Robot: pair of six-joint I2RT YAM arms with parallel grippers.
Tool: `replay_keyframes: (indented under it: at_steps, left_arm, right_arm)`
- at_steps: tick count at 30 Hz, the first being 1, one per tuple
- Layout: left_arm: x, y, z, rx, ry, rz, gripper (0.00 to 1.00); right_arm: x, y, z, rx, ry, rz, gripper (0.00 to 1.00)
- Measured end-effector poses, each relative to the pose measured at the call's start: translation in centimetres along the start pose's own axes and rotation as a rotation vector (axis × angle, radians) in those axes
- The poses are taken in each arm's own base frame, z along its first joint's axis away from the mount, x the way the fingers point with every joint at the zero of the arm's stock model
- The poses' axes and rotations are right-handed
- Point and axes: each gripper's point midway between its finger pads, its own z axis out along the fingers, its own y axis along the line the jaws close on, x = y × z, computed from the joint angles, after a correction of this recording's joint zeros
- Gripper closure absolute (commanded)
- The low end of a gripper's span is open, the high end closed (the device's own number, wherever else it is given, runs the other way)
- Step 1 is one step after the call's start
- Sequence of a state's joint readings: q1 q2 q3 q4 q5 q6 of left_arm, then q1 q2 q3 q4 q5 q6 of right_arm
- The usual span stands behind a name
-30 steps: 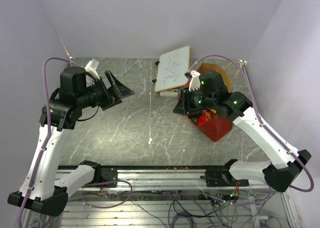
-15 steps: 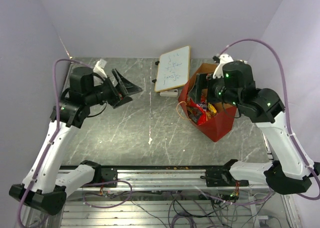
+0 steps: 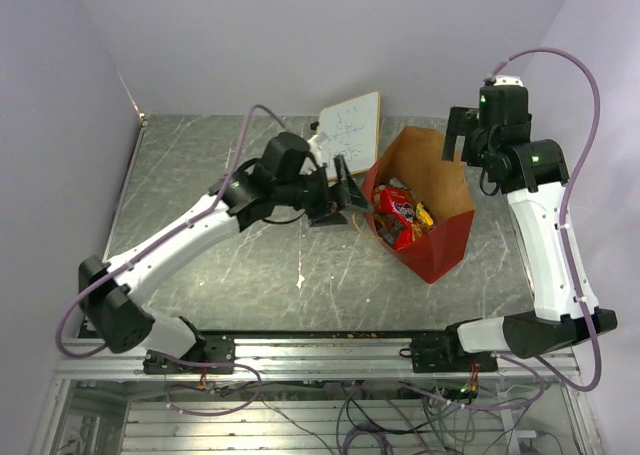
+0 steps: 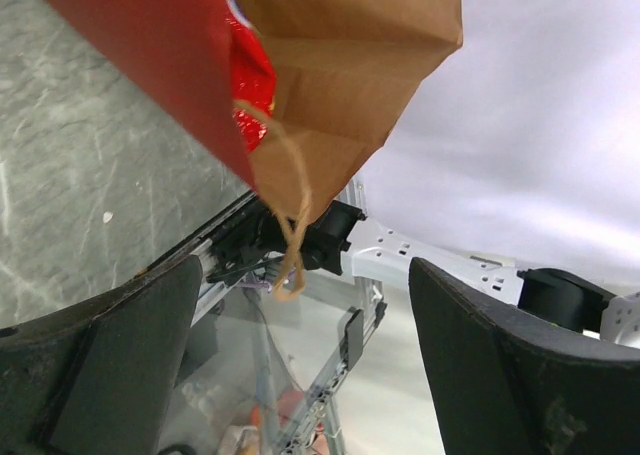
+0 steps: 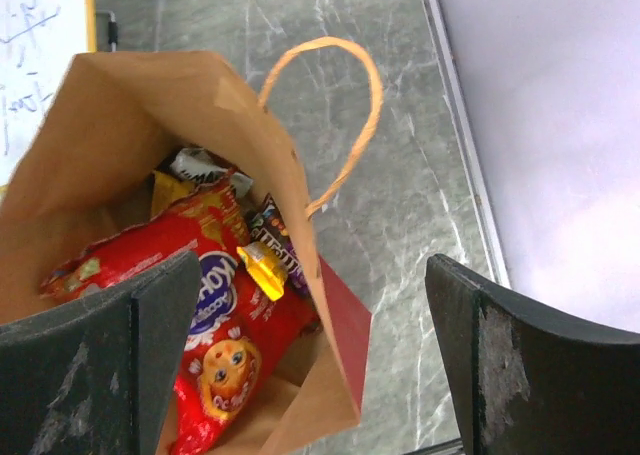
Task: Take the snacks out of the paper bag
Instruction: Pick up the paper bag from the center of the board.
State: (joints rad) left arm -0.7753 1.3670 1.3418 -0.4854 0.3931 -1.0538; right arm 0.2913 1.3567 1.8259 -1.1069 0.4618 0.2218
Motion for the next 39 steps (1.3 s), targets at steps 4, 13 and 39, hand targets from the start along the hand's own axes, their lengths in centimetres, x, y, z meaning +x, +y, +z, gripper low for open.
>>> replay_keyframes:
  at_steps: [4,13,39]
  left_arm:
    - [0.2,-1.5,2.9,-0.004,0.047,0.047,0.05]
    - [0.0,-0.6,5.1,-0.039,0.083,0.076,0.25]
    - [3.4,-0.9,5.8,0.047,0.12,0.03,0.84]
  right_arm:
    - [0.7,-1.9,3.4,-0.017,0.031,0.069,0.13]
    - [0.4,-1.9,9.0,-0.277,0.021,0.256,0.41]
    - [-1.5,0.9,9.2,-0.461,-0.004,0.325,1.0]
